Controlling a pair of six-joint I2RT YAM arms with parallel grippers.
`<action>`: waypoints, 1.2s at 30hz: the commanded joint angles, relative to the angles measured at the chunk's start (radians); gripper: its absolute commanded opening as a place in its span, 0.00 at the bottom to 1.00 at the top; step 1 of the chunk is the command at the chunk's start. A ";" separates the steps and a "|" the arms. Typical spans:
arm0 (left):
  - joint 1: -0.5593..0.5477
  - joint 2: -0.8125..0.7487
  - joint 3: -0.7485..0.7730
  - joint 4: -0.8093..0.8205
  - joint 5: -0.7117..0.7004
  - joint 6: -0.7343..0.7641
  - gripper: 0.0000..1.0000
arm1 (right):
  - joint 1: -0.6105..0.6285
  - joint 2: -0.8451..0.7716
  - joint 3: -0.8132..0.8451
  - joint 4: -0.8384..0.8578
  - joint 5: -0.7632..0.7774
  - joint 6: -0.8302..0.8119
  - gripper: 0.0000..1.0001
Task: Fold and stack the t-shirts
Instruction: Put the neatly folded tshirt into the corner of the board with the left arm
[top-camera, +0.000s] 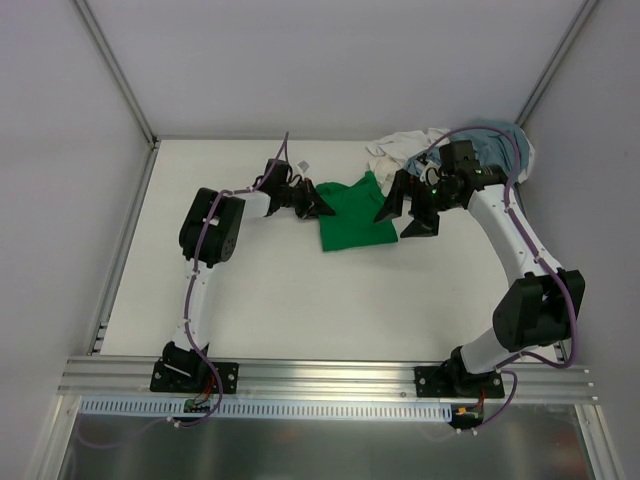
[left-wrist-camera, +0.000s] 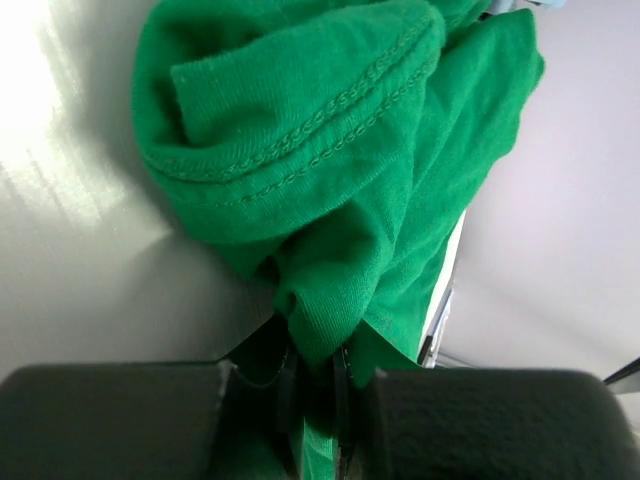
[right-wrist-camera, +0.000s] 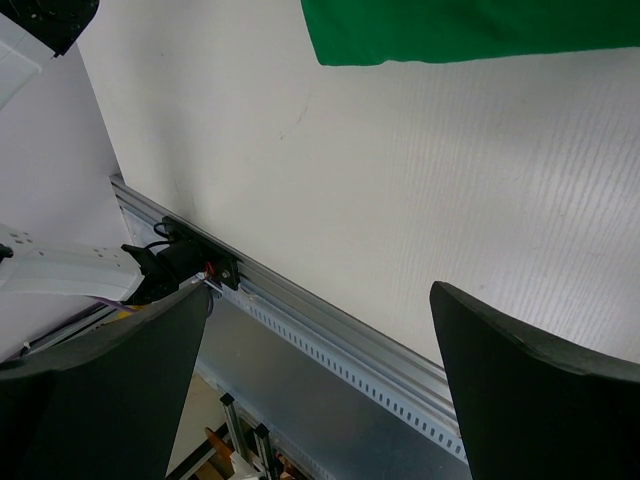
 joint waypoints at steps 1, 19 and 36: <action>0.007 -0.034 0.021 -0.181 -0.102 0.099 0.00 | 0.002 -0.008 0.039 -0.030 -0.006 -0.007 0.99; 0.142 -0.275 0.112 -0.854 -0.580 0.566 0.00 | 0.004 -0.015 -0.011 0.095 -0.065 0.041 1.00; 0.194 -0.181 0.359 -1.098 -1.009 0.822 0.00 | -0.009 -0.095 -0.090 0.123 -0.105 0.029 1.00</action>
